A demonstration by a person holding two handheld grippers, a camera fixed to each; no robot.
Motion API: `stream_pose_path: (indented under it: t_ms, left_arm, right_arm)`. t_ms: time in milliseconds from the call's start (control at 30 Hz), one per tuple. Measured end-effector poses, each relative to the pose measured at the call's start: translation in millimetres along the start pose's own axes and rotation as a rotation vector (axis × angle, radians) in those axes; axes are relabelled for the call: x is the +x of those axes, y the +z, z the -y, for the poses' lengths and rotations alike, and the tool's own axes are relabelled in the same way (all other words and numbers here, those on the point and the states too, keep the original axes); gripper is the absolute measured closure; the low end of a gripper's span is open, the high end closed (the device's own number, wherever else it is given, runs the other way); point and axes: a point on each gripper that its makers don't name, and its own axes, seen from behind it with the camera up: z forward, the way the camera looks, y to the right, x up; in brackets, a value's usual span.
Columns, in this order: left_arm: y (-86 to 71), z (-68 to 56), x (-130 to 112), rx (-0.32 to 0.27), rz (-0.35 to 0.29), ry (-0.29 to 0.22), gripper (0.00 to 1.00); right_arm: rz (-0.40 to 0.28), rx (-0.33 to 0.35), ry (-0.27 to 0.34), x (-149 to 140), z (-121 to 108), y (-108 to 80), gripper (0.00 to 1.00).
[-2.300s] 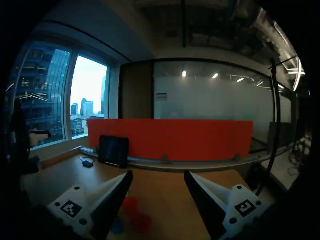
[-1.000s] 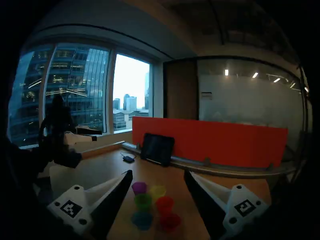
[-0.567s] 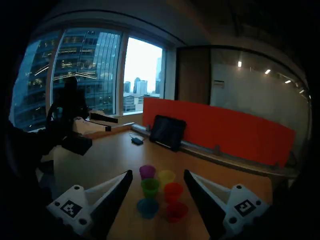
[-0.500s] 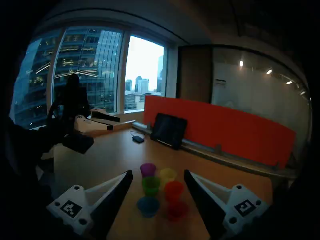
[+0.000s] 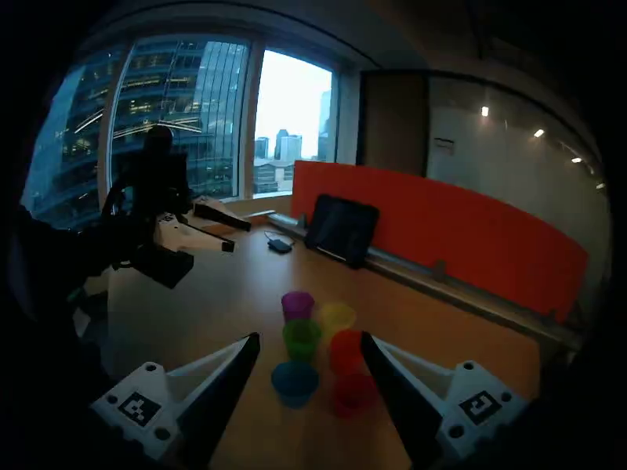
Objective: Pour water
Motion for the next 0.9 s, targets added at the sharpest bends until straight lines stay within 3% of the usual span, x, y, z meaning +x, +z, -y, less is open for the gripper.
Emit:
stream_pose_path:
  t_ms: [500,900]
  left_arm:
    - [32.7,-7.5,-60.7,-0.037,0.114,0.009,0.02]
    - [54.9,-17.1,-97.8,-0.074,0.197,0.004,0.01]
  right_arm:
    - [0.098,0.032,-0.019,-50.5,1.8,17.2,0.01]
    - [0.15,0.056,0.006,-79.9,0.9,34.6,0.01]
